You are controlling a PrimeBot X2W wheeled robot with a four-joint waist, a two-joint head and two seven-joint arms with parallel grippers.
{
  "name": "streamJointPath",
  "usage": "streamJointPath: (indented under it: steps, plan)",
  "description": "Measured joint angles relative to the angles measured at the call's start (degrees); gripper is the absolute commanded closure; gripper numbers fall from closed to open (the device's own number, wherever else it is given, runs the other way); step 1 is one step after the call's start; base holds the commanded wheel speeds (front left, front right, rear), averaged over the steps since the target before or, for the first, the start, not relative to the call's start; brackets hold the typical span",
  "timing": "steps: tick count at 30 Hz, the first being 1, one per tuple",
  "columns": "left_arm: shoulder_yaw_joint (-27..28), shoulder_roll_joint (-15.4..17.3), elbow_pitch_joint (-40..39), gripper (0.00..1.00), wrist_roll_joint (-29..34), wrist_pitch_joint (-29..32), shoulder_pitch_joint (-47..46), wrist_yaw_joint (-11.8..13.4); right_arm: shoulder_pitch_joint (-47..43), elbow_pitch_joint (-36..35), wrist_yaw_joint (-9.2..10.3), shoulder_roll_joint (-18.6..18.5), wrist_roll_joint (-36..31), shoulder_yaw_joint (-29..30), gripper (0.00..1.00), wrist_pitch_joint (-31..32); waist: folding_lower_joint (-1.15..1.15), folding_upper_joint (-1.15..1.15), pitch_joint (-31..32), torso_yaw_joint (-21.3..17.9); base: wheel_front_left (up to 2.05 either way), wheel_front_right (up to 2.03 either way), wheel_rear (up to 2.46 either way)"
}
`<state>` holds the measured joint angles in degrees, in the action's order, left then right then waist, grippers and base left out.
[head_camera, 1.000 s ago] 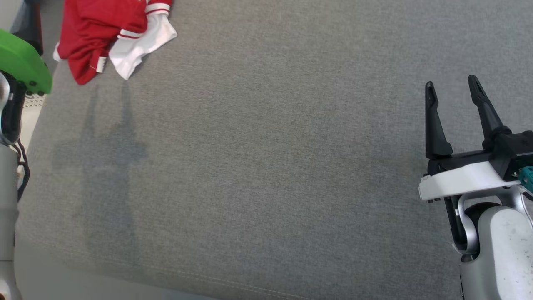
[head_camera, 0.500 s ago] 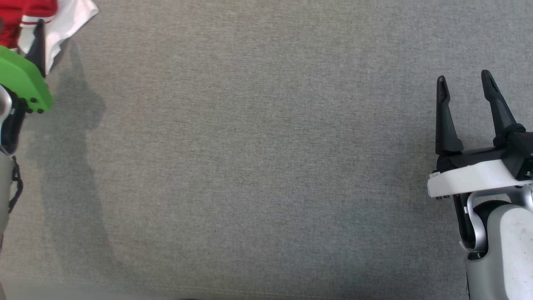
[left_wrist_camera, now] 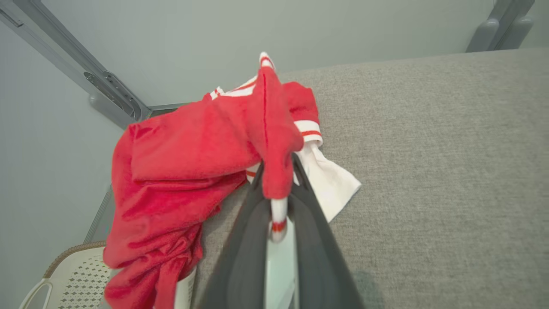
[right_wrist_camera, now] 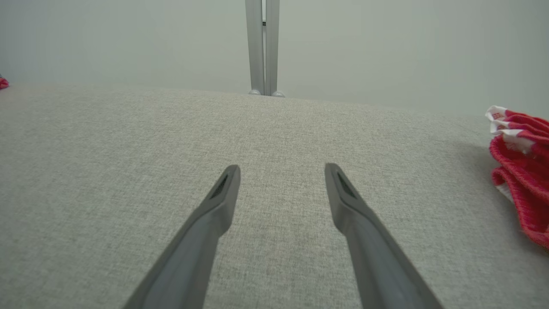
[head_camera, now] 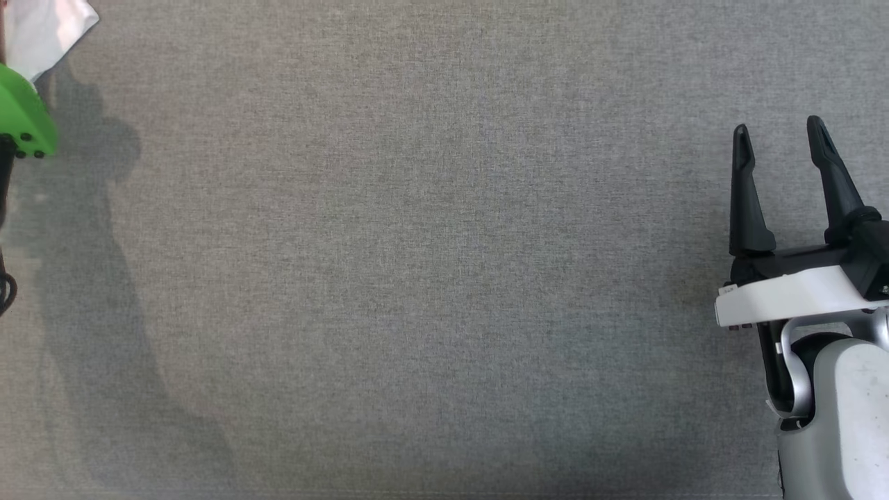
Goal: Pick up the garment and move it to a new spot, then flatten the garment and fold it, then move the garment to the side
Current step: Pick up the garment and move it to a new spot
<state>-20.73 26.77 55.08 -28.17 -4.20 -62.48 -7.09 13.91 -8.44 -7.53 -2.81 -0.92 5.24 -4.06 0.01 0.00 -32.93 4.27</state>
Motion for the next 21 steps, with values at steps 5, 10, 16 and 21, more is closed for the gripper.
streamJointPath:
  steps: [5,10,16,21]
  plan:
    - [-0.9,0.4,0.3,1.00,0.6,-3.3,-2.0,0.0,0.1,2.8,0.00,0.0,1.3,-0.2,0.00,-1.6,0.00,0.00,2.4,0.2,0.00,0.00,0.00]
    - [-2.2,0.2,-1.6,1.00,0.6,-4.4,-3.7,-0.1,0.2,6.5,0.00,0.0,2.7,-0.8,0.00,-3.4,0.00,0.00,6.1,0.1,0.00,0.00,0.00]
    - [-5.7,-1.6,-6.3,1.00,0.5,-4.3,-5.0,-0.2,-1.0,11.3,0.00,0.0,5.1,-1.9,0.00,-5.5,0.00,0.00,12.0,-0.5,0.00,0.00,0.00]
    - [-9.1,-5.1,-12.9,1.00,-1.9,-2.9,-7.8,-0.2,-3.4,15.6,-0.01,0.0,7.5,-2.8,0.00,-7.3,0.00,0.00,18.4,-2.2,0.00,0.00,0.00]
